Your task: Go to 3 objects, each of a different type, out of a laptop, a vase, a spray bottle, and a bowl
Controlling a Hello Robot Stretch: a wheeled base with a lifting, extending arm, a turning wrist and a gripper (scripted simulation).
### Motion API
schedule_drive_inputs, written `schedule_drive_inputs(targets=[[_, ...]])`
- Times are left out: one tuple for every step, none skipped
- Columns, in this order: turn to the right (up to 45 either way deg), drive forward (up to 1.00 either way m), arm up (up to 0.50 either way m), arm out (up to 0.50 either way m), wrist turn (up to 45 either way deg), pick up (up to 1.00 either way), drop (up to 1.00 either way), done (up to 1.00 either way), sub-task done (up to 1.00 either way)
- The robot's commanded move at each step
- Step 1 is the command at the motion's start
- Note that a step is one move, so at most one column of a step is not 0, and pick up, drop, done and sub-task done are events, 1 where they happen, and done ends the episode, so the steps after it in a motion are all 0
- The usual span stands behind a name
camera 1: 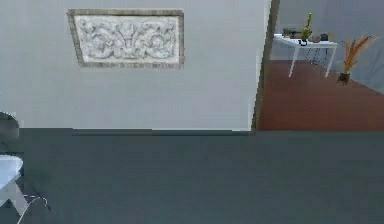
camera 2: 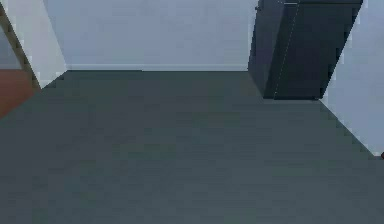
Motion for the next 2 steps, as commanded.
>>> schedule_drive_inputs(targets=[[3.0,0.0,0.0,0.0,0.0,0.0,0.0,0.0,0.0],[0.0,0.75,0.0,0.0,0.0,0.0,0.0,0.0,0.0]])
